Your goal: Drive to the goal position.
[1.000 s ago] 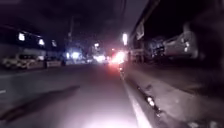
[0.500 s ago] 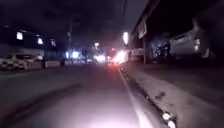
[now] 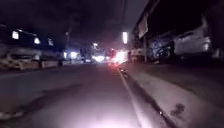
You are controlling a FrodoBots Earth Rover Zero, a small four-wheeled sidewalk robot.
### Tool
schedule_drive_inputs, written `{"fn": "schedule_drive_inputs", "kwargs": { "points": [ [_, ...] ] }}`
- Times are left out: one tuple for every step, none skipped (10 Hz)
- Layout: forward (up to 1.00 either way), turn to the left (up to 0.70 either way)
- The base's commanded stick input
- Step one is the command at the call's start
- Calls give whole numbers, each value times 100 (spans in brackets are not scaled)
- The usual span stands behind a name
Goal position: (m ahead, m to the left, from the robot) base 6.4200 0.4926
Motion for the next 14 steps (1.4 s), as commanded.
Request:
{"fn": "schedule_drive_inputs", "kwargs": {
  "points": [
    [100, 0],
    [100, 0],
    [100, 0],
    [100, 0],
    [100, 0],
    [100, 0],
    [100, 0],
    [100, 0],
    [100, 0],
    [100, 0],
    [100, 0],
    [100, 0],
    [100, 0],
    [100, 0]
  ]
}}
